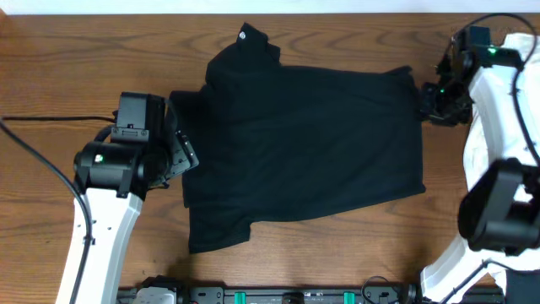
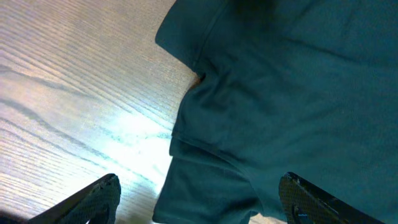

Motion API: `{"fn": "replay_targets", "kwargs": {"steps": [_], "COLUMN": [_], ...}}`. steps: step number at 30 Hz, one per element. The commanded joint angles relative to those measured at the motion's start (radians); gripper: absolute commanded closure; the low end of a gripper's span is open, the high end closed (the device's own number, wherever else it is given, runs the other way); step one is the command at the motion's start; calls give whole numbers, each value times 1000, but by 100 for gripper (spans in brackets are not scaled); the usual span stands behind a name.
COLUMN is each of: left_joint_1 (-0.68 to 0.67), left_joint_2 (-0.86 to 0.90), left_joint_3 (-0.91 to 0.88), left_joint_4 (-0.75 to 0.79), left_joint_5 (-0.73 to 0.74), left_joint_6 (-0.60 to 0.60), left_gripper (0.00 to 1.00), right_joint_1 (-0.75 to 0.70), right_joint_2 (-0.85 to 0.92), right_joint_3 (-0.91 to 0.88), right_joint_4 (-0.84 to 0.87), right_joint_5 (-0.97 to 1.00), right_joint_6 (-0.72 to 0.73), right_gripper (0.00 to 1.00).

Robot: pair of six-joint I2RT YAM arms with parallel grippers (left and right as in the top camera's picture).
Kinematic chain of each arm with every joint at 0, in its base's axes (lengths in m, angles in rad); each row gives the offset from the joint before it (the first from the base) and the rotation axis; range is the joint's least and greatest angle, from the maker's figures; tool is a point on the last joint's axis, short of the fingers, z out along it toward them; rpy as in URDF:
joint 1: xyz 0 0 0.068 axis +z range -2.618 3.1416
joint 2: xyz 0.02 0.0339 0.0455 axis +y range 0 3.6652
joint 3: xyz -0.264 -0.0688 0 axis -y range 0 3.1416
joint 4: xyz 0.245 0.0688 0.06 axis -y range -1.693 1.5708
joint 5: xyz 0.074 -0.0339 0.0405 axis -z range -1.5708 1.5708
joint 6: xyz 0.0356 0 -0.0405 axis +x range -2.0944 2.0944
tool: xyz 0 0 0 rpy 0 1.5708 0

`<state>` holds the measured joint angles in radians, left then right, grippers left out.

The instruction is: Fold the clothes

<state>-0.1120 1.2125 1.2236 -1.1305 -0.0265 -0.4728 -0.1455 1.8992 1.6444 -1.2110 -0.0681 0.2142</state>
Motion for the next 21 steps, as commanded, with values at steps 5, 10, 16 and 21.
{"fn": "replay_targets", "kwargs": {"steps": [5,10,16,21], "left_joint_1": [0,0,0,0], "left_joint_2": [44,89,141,169], "left_joint_3": [14,13,9,9], "left_joint_4": [6,5,5,-6], "left_joint_5": [-12,-12,-12,-12], "left_joint_6": [-3,5,5,5], "left_gripper": [16,16,16,16], "right_joint_1": [-16,-54,-66,-68], "right_joint_2": [-79,-80,-80,-80], "right_joint_3": [-219,-400,-525,-600], "right_joint_4": [23,129,201,238], "right_joint_5": [22,26,27,26], "right_joint_6": [118,142,148,148], "right_gripper": [70,71,71,67]}}
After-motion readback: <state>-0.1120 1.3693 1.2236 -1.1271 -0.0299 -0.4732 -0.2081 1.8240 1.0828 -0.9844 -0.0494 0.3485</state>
